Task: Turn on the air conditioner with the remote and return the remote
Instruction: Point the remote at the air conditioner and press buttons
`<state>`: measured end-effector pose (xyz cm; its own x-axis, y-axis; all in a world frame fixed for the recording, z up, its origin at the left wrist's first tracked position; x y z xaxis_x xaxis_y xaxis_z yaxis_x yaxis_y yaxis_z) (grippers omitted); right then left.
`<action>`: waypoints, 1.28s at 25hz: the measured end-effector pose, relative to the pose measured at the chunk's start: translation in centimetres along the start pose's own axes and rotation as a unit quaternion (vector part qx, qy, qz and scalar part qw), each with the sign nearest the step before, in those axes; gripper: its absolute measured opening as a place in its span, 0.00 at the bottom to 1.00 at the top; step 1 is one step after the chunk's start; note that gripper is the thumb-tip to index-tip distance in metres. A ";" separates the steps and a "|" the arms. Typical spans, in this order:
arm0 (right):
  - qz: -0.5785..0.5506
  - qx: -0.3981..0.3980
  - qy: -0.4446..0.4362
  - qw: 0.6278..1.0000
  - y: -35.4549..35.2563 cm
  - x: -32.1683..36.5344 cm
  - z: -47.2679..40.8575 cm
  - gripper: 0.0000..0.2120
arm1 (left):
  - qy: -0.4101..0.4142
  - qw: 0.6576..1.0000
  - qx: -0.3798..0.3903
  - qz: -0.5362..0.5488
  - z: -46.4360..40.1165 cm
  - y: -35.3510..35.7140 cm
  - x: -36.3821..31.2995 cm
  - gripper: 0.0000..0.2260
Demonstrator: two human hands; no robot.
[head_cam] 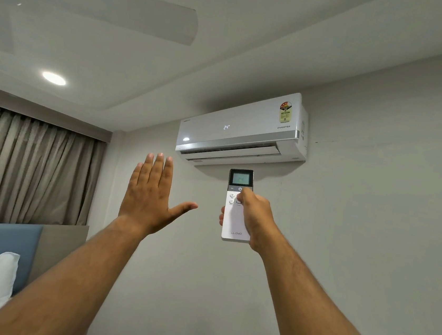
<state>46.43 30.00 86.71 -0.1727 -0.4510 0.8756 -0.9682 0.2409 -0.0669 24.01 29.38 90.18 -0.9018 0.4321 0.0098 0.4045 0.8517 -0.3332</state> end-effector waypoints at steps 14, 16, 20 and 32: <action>0.001 -0.011 -0.039 0.999 -0.4 0.9 0.7 0.06 | 0.001 1.000 0.025 -0.010 0.0 0.3 -1.0 0.50; 0.003 -0.010 -0.037 0.999 -0.5 0.7 0.7 0.06 | 0.000 0.999 0.038 -0.008 0.0 0.6 -0.9 0.50; 0.008 -0.009 -0.036 0.999 -0.3 0.3 0.8 0.07 | -0.010 0.998 0.067 0.003 0.0 1.4 -0.6 0.52; 0.009 -0.021 -0.029 0.999 -0.4 -0.7 0.6 0.07 | -0.029 0.996 0.076 0.025 0.6 2.1 -1.8 0.53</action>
<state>46.81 29.76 85.85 -0.2013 -0.4955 0.8450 -0.9569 0.2839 -0.0615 26.39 30.22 88.89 -0.8899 0.4517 -0.0644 0.4262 0.7726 -0.4705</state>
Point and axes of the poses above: each hand's wrist, its own z-axis away from the middle knuckle, its own y-axis out of the palm, x = y × z, the point moved 10 cm from there along -z, towards the middle knuckle, and after that the axes turned 15 degrees about z, right-handed, at the moved point
